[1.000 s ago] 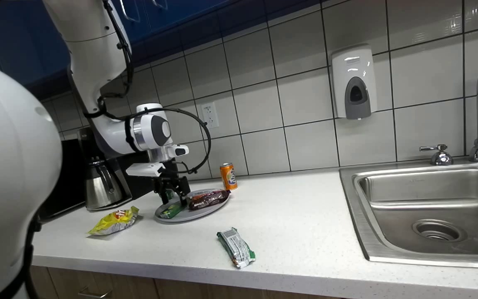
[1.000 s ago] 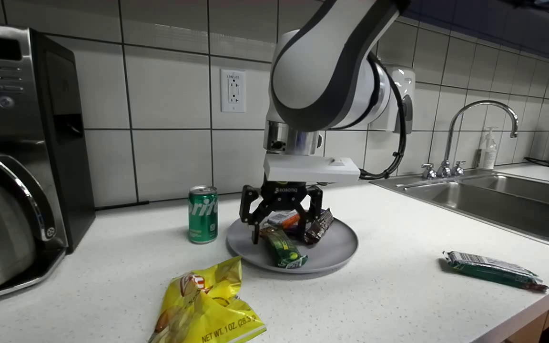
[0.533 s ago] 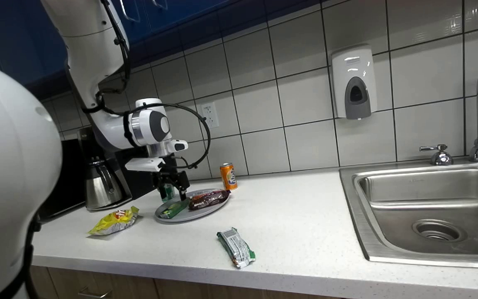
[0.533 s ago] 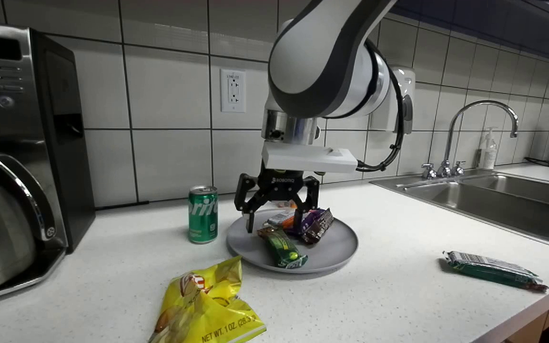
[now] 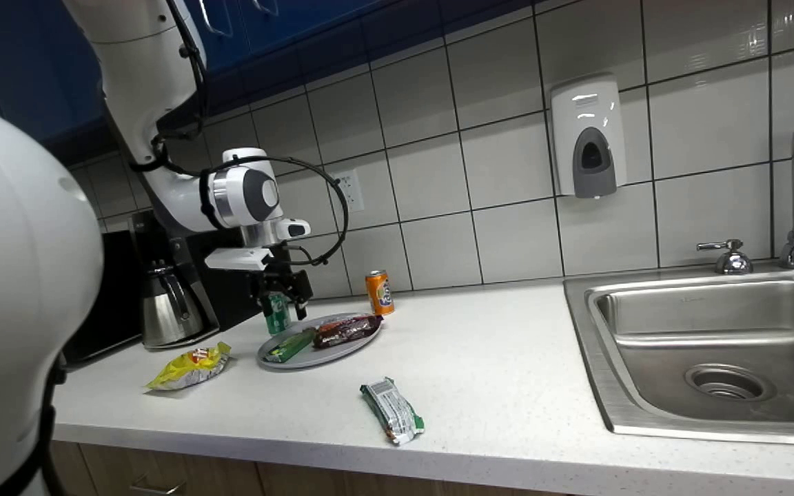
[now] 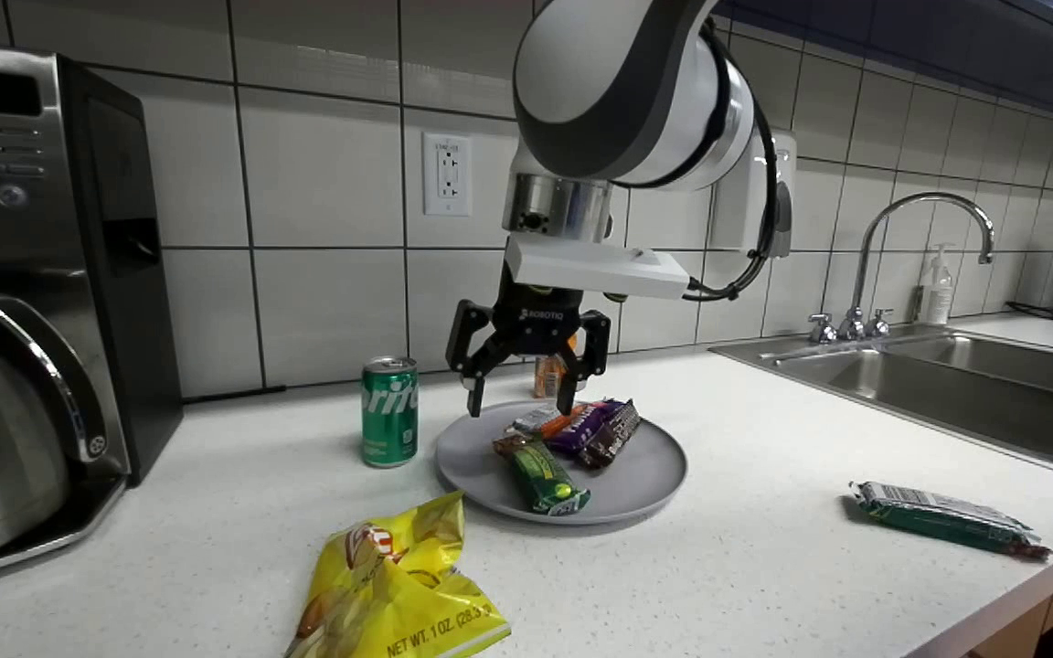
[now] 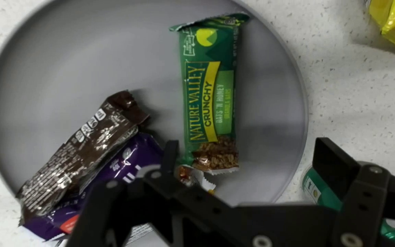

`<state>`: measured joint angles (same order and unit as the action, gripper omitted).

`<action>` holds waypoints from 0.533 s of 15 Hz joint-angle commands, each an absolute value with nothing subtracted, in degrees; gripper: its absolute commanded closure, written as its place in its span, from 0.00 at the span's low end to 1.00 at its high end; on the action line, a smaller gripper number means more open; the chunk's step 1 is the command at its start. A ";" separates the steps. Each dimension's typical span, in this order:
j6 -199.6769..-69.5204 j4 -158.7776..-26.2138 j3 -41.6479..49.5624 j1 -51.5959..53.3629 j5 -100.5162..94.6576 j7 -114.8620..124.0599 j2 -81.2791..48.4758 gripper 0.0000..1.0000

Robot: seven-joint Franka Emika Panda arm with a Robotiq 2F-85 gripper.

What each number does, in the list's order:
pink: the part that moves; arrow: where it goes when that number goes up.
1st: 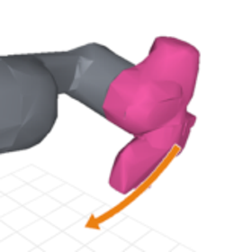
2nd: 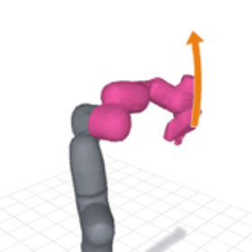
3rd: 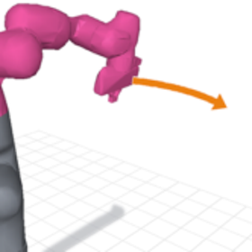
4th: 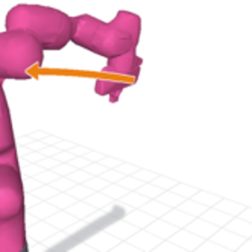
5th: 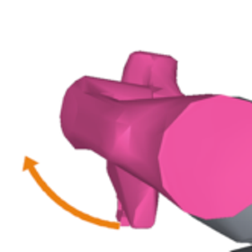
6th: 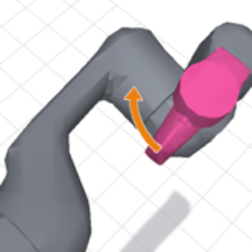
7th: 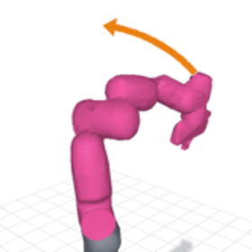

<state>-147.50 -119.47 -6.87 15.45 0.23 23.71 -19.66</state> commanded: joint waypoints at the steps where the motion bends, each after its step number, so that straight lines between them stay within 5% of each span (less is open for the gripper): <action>1: -143.41 -120.74 -7.61 14.44 1.59 19.77 -16.16 0.00; 8: -141.44 -119.92 -7.02 15.02 0.04 20.71 -16.22 0.00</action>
